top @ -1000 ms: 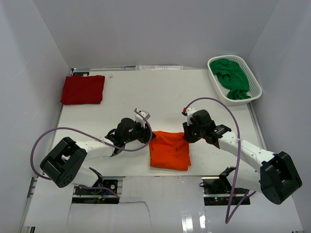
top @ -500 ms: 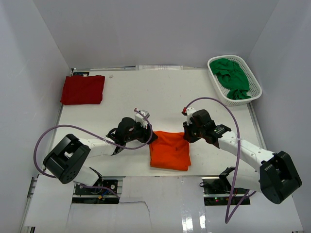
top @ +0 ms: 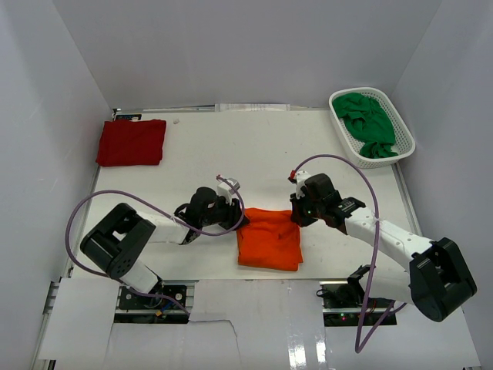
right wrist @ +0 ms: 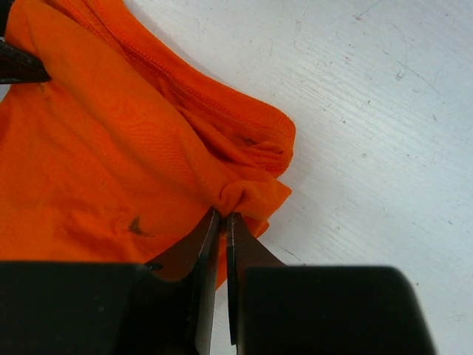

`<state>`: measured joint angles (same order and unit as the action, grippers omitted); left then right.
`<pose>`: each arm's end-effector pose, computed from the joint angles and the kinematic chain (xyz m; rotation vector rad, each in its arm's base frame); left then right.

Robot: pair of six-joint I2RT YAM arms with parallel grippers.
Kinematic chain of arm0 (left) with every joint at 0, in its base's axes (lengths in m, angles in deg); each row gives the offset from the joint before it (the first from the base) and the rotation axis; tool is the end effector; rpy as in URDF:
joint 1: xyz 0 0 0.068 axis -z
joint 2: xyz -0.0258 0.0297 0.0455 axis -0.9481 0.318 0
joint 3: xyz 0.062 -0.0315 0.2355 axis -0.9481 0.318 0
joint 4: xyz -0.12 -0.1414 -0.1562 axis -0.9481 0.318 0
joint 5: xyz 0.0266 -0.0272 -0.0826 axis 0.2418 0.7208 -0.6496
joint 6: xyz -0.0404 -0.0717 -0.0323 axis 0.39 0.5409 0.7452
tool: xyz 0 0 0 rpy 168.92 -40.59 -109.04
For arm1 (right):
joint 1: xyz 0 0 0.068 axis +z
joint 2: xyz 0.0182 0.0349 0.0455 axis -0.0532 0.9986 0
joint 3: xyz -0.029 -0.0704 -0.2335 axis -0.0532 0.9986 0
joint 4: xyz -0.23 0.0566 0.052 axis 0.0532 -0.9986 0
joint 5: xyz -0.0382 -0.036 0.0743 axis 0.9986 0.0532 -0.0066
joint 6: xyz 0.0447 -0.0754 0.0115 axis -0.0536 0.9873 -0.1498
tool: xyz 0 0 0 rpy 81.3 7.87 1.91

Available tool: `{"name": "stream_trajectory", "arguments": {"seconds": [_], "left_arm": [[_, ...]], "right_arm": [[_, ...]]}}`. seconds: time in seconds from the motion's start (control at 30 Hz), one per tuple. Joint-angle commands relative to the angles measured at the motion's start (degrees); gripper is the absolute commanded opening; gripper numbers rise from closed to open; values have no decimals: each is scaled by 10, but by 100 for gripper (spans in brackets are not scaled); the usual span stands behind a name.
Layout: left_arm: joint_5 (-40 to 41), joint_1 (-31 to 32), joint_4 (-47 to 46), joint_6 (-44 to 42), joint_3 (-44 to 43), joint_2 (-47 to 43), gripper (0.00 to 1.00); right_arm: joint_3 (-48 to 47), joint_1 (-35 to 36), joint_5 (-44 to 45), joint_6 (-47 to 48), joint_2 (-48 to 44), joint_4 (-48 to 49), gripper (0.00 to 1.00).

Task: Fold and stack the t-shirts
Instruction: Smooth out wrinkles on the folded tshirt

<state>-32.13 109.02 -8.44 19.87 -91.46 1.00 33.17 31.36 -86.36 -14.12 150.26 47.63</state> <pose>0.2186 -0.2032 0.1008 0.5749 2.1646 -0.9524 0.2117 0.1532 0.1571 -0.6233 2.3369 0.4387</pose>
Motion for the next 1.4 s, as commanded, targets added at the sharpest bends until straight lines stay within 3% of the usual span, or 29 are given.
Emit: {"name": "stream_trajectory", "arguments": {"seconds": [0.0,0.07,0.13,0.3,0.4,0.73,0.97,1.37], "left_arm": [[-29,-4,-24,5,-14,-3,43],[-28,-5,-24,5,-11,-6,32],[-25,-5,-24,5,-8,-17,12],[1,-6,41,3,-24,-88,0],[4,-6,98,3,-54,-110,0],[66,-6,157,17,-58,-177,0],[119,-6,158,30,-44,-171,0],[253,-13,120,42,-50,-75,0]], "right_arm": [[-8,-5,-8,-4,0,13,9],[-8,-6,-9,-6,-4,13,9],[-7,-7,-12,-7,-7,12,9],[-8,-8,-15,-10,-17,10,9],[-15,-8,-20,-10,-17,9,9],[-63,-13,-28,0,16,5,8],[-104,-15,-38,7,52,9,9],[-169,-33,-11,23,151,38,8]]}}
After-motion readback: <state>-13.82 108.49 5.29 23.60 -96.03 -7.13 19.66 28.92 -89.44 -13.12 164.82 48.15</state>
